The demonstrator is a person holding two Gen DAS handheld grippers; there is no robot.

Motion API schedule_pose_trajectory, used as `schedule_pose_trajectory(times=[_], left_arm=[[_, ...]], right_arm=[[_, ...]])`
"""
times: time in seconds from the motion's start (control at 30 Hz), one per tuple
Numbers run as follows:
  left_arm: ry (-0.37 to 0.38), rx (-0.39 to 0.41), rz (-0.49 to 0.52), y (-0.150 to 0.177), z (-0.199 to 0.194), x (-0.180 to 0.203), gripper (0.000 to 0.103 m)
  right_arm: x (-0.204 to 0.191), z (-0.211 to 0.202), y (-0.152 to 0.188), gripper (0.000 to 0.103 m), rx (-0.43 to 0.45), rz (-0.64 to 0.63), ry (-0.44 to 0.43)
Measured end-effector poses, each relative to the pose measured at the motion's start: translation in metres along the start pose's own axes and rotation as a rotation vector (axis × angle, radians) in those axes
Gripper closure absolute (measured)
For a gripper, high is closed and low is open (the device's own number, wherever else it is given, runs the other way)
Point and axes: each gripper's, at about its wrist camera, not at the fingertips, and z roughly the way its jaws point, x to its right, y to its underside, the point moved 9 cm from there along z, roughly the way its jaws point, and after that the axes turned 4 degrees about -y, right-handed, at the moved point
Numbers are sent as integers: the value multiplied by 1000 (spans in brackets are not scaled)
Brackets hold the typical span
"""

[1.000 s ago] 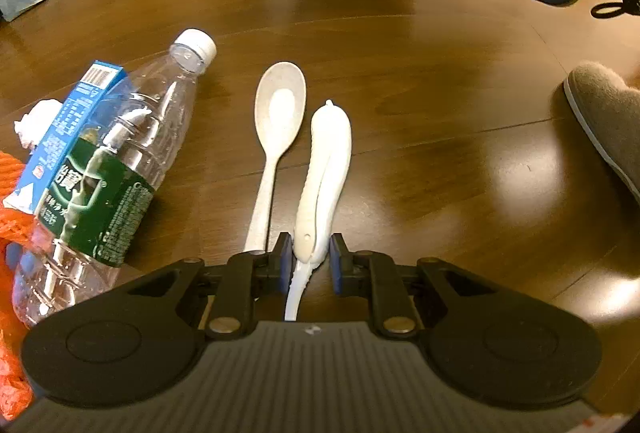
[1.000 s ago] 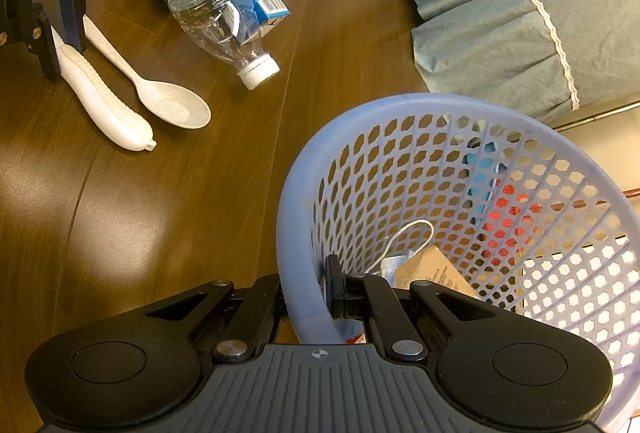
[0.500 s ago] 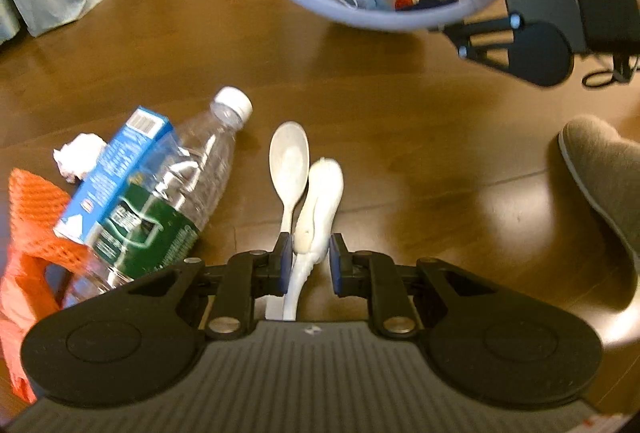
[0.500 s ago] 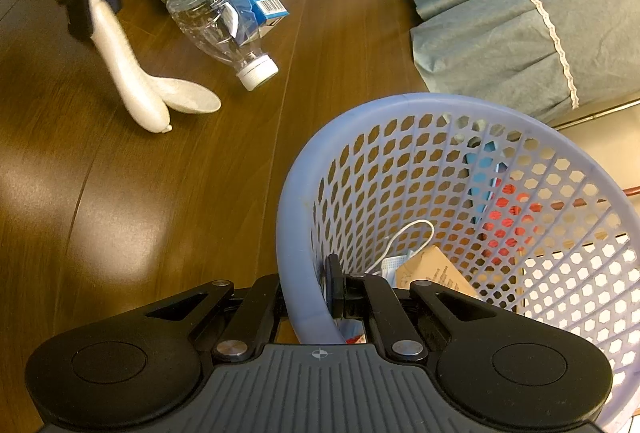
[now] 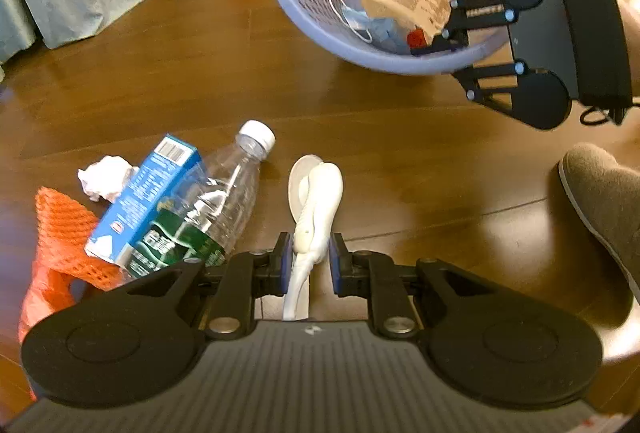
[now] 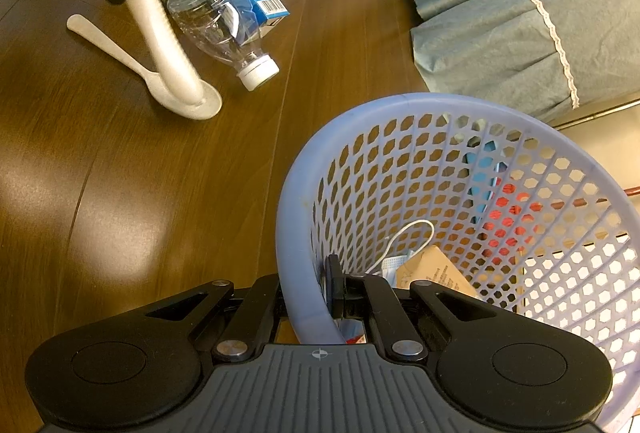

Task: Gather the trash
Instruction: 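Grasp the white plastic strip and spoon together with the left tool, then carry the white strip into the held wastebasket and open the left tool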

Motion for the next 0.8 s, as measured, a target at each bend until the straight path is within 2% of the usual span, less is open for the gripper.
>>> schedule_pose_trajectory(times=[0.43, 0.8], left_arm=[[-20, 106, -23, -49, -32, -12, 88], [4, 148, -23, -76, -39, -4, 88]], right_arm=[[0, 0, 0, 102, 0, -1, 0], [0, 0, 0, 102, 0, -2, 0]])
